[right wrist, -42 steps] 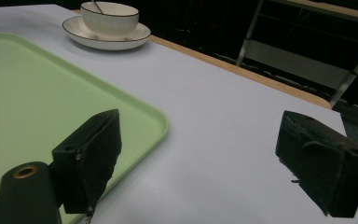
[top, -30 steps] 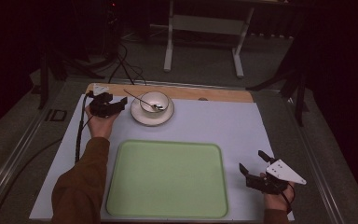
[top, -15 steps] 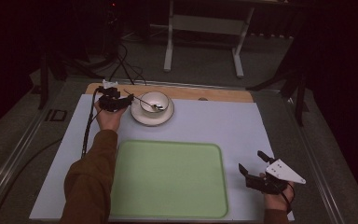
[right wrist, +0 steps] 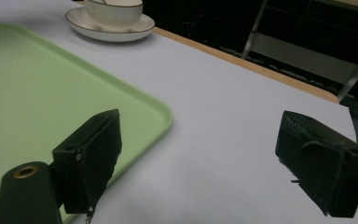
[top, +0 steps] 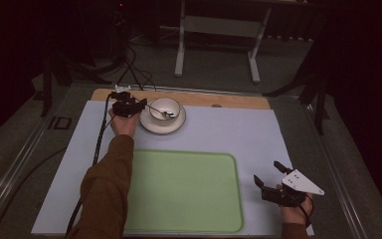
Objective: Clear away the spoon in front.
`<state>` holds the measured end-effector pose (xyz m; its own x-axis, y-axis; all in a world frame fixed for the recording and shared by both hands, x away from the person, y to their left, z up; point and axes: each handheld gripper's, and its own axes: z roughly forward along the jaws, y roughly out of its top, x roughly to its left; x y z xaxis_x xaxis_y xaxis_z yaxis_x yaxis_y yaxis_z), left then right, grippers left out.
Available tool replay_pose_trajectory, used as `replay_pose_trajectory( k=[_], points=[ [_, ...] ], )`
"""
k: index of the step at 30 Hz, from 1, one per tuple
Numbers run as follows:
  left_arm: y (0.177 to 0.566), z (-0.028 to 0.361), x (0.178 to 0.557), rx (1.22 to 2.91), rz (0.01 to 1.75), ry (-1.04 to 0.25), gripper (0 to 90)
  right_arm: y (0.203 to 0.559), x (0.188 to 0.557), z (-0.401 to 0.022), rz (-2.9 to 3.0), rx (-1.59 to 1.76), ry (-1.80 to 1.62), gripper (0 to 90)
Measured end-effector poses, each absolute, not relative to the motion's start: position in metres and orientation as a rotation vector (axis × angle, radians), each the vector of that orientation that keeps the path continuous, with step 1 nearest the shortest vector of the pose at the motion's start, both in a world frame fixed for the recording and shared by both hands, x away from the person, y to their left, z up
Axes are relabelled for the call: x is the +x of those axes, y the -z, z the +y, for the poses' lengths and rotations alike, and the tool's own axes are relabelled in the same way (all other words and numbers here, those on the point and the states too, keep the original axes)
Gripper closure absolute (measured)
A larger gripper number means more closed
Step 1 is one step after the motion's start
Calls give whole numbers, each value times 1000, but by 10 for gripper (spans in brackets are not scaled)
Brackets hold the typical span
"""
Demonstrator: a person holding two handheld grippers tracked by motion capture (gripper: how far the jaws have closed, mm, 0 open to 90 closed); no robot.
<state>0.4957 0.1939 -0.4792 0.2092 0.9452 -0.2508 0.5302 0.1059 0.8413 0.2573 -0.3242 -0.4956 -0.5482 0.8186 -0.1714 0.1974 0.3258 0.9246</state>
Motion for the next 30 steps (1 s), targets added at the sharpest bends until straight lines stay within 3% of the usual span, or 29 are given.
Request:
replay_pose_trajectory(
  k=[7, 11, 21, 30],
  points=[
    [477, 193, 494, 1521, 1448, -544, 713, 496, 258, -324, 1953, 890, -1218, 140],
    [473, 192, 491, 1480, 1428, -538, 777, 496, 258, -323, 1955, 889, -1214, 140],
    [455, 183, 474, 1443, 1308, -515, 888, 497, 259, -322, 1967, 885, -1206, 140],
    [436, 187, 463, 1455, 1289, -604, 892, 497, 259, -321, 1972, 874, -1202, 140]
  ],
)
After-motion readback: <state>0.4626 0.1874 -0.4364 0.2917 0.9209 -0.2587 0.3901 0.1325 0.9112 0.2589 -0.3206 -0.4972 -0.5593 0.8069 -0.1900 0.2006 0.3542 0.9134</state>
